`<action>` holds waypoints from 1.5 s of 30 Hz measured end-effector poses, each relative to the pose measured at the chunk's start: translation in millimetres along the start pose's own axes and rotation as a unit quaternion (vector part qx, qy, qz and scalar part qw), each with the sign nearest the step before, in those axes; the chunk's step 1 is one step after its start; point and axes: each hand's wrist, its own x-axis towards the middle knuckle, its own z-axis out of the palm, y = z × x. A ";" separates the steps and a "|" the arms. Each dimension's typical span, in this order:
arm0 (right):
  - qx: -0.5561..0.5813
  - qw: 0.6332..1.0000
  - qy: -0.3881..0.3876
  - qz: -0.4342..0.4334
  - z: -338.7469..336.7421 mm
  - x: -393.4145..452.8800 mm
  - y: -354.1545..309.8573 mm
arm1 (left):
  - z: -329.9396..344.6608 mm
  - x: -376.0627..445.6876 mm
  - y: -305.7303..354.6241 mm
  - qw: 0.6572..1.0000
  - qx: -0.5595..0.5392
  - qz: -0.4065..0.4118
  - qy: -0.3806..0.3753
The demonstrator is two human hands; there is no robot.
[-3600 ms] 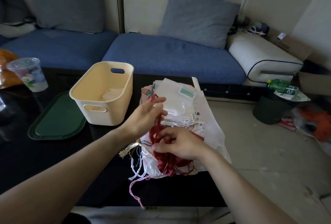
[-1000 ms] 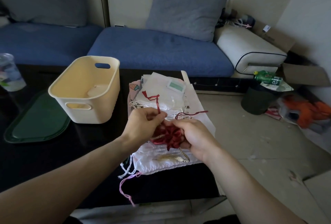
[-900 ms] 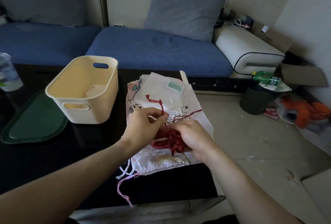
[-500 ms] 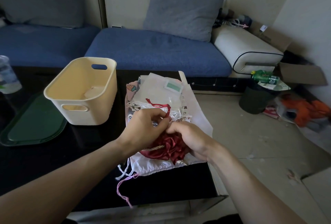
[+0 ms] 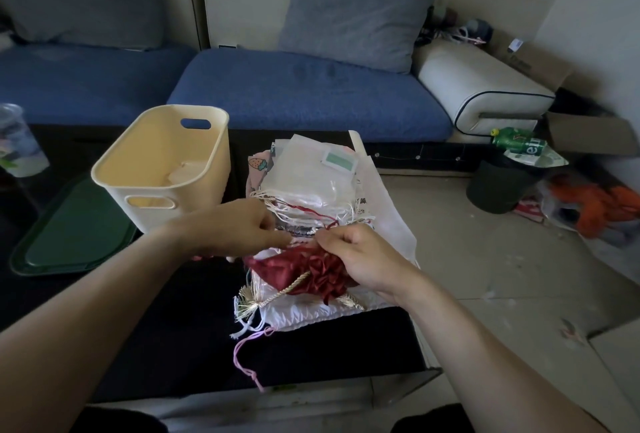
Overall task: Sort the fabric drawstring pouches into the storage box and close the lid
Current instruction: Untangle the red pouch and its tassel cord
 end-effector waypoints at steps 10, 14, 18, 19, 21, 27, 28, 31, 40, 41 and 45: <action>-0.048 0.998 -0.007 -0.046 4.0 4.9 -0.6 | 33.3 12.1 22.4 0.954 -0.293 -0.024 0.050; -0.070 0.995 0.007 -0.067 -0.3 5.5 -0.4 | 43.1 12.5 23.0 0.905 -0.424 -0.032 -0.028; -0.012 0.997 0.050 -0.053 0.4 6.0 1.1 | 35.4 11.6 21.2 0.876 -0.473 -0.081 -0.044; -0.001 0.996 0.072 -0.059 -0.5 7.6 1.7 | 34.6 12.0 21.3 0.871 -0.480 -0.095 -0.043; 0.029 0.993 0.101 -0.058 -3.6 10.7 1.7 | 34.8 12.5 19.7 0.868 -0.482 -0.104 -0.055; 0.064 0.995 0.066 -0.031 -1.5 15.3 4.4 | 30.6 6.6 21.7 0.925 -0.372 -0.009 -0.081; 0.062 0.996 0.061 -0.030 -1.1 15.2 4.3 | 30.4 5.4 22.1 0.931 -0.357 -0.001 -0.073; 0.047 0.997 0.055 -0.032 -0.9 14.1 3.8 | 32.1 4.4 24.0 0.947 -0.314 0.011 -0.061; 0.041 0.994 0.087 -0.058 -4.8 12.7 -0.3 | 29.8 3.1 36.4 0.881 -0.451 -0.104 -0.095; 0.038 0.993 0.088 -0.067 -5.3 11.8 -0.9 | 31.0 4.2 35.5 0.891 -0.429 -0.112 -0.094; 0.007 0.991 0.082 -0.110 -6.8 6.9 -3.3 | 32.6 5.0 33.1 0.930 -0.347 -0.069 -0.098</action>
